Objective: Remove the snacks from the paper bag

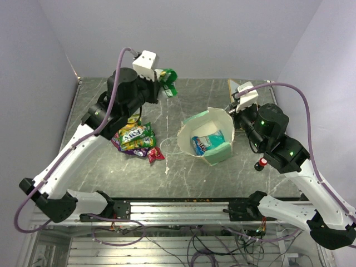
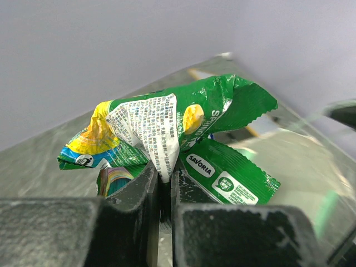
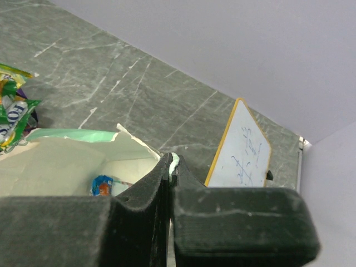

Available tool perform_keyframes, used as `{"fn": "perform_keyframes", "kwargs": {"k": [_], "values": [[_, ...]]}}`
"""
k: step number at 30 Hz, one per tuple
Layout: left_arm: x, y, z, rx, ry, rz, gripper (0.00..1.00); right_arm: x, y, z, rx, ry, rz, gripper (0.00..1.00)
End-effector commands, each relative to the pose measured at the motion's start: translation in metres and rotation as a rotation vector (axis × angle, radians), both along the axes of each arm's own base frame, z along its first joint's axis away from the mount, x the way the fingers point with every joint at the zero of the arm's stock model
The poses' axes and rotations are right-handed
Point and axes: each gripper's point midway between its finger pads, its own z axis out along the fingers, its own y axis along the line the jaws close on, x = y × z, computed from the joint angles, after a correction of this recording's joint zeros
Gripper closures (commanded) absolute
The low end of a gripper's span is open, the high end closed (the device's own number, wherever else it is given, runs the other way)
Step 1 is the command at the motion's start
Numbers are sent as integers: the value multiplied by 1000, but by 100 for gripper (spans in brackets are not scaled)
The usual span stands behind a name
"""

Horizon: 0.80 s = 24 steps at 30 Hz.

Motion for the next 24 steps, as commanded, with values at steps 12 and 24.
{"fn": "perform_keyframes", "kwargs": {"k": [12,24], "values": [[58,177,-203,407,546,779,93,2,-14,40,47,-153,-54,100],[64,150,-294,462,750,656,93,1,-23,57,54,-230,-87,100]]}}
